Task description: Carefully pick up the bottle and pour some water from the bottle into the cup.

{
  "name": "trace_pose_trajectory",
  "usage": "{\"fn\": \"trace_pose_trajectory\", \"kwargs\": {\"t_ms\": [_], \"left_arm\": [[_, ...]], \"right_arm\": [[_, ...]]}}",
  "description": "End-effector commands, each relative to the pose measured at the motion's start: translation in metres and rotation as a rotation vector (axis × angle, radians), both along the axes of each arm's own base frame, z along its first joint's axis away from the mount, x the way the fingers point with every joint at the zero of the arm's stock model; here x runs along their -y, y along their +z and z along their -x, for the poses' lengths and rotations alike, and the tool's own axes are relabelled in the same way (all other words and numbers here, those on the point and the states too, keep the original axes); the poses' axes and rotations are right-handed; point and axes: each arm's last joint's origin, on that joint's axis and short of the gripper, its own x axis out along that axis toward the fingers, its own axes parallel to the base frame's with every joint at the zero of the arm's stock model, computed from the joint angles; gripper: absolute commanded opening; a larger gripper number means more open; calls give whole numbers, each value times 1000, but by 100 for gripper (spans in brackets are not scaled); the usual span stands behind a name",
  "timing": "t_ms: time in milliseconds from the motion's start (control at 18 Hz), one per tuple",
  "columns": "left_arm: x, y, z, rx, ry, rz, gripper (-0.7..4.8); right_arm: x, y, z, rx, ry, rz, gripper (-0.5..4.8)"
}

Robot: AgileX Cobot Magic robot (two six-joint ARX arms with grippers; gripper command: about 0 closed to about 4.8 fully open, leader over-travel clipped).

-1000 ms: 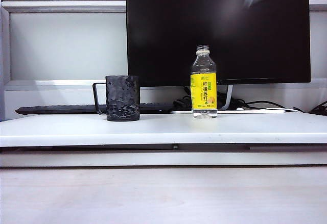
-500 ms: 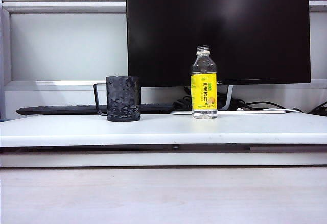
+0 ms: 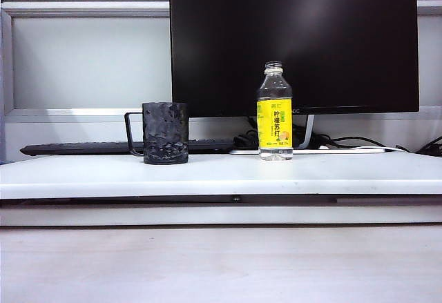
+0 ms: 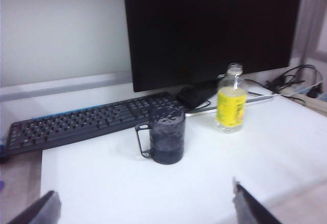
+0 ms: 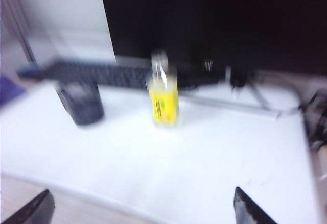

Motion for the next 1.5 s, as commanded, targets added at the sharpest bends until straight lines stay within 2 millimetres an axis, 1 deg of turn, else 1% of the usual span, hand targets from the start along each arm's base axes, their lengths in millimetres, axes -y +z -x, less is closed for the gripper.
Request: {"fn": "trace_pose_trajectory", "kwargs": {"t_ms": [56,222,389,500,556,611,667,722,778,945,1000,1056,1500], "left_arm": [[6,-15,-16,40,12,23,479],[8,-38,-29,-24,111,7,479],[8,-61,-39,-99,253,6,479],[9,-74,-44,-133,280,-14,479],[9,-80,-45,-149,280,-23,409],[10,-84,-47,-160,278,-28,248],[10,-86,-47,-165,273,-31,118],[11,-90,-49,-169,274,-32,-8],[11,-92,-49,-173,280,-35,-5],[9,-94,-50,-180,355,-40,-4],[9,-94,-50,-178,365,-41,-4],[9,-94,-50,-181,364,-41,-4],[9,-94,-50,-182,363,-43,-4]], "right_arm": [[-15,-34,-31,73,-55,-31,479],[-25,-81,-54,96,-113,-39,479],[-26,-120,-62,48,-193,-1,479],[-25,-136,-62,12,-241,29,478],[-25,-140,-62,1,-241,37,416],[-25,-143,-62,-12,-240,46,287],[-25,-145,-62,-16,-230,48,126],[-25,-145,-62,-18,-229,49,-16],[-25,-145,-62,-17,-229,49,-2],[-25,-146,-62,-25,-230,54,-1],[-25,-146,-62,-26,-232,53,17],[-25,-146,-62,-28,-230,47,59],[-25,-146,-61,-33,-231,29,63]]}}
